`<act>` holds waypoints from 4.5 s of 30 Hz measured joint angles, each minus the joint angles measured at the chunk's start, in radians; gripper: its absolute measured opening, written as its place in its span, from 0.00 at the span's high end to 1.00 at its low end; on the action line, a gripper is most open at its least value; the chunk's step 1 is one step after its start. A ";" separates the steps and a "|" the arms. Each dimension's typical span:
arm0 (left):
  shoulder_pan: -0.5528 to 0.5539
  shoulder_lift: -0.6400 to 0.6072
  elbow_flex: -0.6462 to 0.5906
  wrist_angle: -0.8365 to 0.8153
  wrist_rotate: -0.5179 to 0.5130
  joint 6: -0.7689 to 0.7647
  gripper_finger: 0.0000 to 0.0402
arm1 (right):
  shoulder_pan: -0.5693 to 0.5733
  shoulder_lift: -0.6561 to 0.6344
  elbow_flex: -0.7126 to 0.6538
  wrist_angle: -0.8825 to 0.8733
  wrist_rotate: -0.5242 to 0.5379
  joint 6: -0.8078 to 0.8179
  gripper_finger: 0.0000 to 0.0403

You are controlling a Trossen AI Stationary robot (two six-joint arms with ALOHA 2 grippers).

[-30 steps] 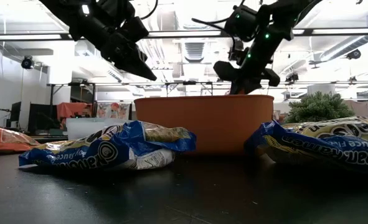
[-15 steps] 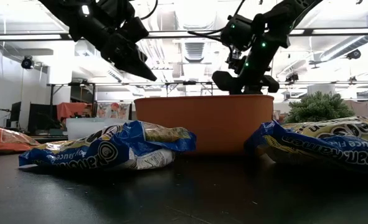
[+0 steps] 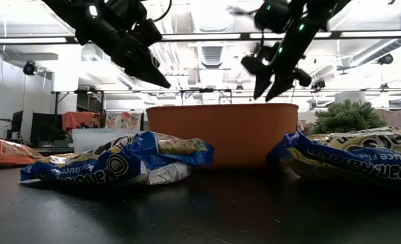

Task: Sort Maruchan noodles
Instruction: Put the top orange noodle packet into the white bin, then put the top red noodle packet into the orange bin

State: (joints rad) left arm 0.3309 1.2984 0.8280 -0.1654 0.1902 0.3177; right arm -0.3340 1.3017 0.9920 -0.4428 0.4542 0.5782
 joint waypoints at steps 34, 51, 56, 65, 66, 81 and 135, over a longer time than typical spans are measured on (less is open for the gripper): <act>-0.247 0.000 0.000 0.017 0.001 -0.327 1.00 | 0.442 -0.181 -0.036 -0.796 -0.585 0.563 0.61; -0.345 0.008 0.000 0.195 -0.010 -0.400 1.00 | 0.923 -0.290 -0.208 -0.745 -0.371 1.297 0.58; -0.393 0.033 0.000 0.250 -0.107 -0.424 1.00 | 0.972 -0.231 -0.212 -0.753 -0.341 1.314 0.50; -0.488 0.055 0.000 0.263 -0.249 -0.462 1.00 | 1.110 -0.116 -0.246 -0.753 -0.264 1.483 0.39; -0.497 0.056 0.000 0.265 -0.263 -0.462 1.00 | 1.133 -0.104 -0.253 -0.753 -0.261 1.516 0.38; -0.518 0.087 0.000 0.302 -0.314 -0.458 1.00 | 1.252 0.075 -0.346 -0.601 0.043 1.809 0.49; -0.477 0.387 0.121 0.130 -0.364 -0.335 1.00 | 1.170 -0.019 -0.019 -0.707 0.830 1.135 0.98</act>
State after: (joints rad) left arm -0.1459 1.6849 0.9494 -0.0351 -0.1741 -0.0177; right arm 0.8355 1.2831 0.9732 -1.1494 1.2843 1.7130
